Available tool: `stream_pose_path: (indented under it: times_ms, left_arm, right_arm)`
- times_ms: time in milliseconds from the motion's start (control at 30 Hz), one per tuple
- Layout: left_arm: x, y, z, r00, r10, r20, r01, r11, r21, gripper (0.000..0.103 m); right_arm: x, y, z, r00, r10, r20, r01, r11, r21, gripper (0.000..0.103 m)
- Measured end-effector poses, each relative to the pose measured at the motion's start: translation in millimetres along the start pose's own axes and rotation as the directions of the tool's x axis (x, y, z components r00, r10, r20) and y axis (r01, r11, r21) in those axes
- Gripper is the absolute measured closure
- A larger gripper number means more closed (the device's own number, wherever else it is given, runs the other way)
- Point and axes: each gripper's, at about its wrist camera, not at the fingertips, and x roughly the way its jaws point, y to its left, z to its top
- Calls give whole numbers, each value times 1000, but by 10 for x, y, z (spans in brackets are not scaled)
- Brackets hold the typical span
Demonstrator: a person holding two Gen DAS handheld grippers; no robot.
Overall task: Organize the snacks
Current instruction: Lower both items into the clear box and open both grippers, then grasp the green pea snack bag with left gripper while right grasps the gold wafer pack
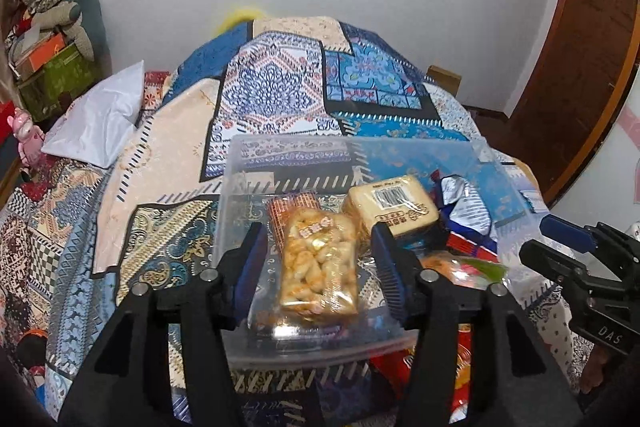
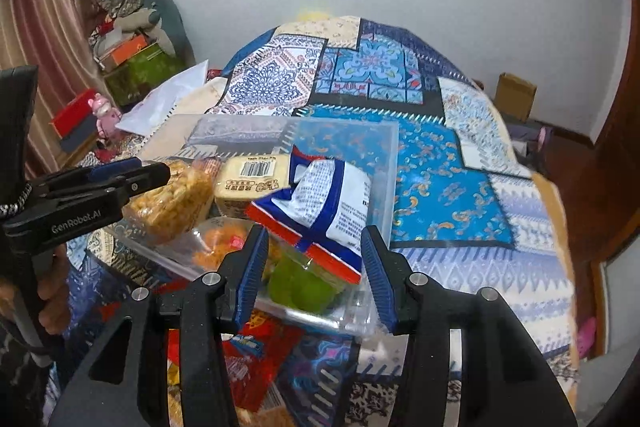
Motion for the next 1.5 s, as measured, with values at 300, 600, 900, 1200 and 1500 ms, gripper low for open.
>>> stream_pose_path:
  times_ms: [300, 600, 900, 1200, 1500]
  left_arm:
    - [-472, -18, -223, 1000, 5, -1, -5, 999, 44, 41]
    - [-721, 4, -772, 997, -1, -81, 6, 998, 65, 40]
    - [-744, -32, -1236, 986, -9, -169, 20, 998, 65, 40]
    - [-736, -75, -1414, 975, -53, -214, 64, 997, 48, 40]
    - [-570, -97, -1425, 961, -109, -253, 113, 994, 4, 40]
  right_arm:
    - [-405, 120, -137, 998, 66, 15, -65, 997, -48, 53]
    - [-469, 346, -517, 989, 132, -70, -139, 985, -106, 52]
    - [-320, 435, -931, 968, 154, -197, -177, 978, -109, 52]
    - [-421, 514, -1171, 955, 177, -239, -209, 971, -117, 52]
    - [-177, 559, -1091, 947, 189, -259, -222, 970, -104, 52]
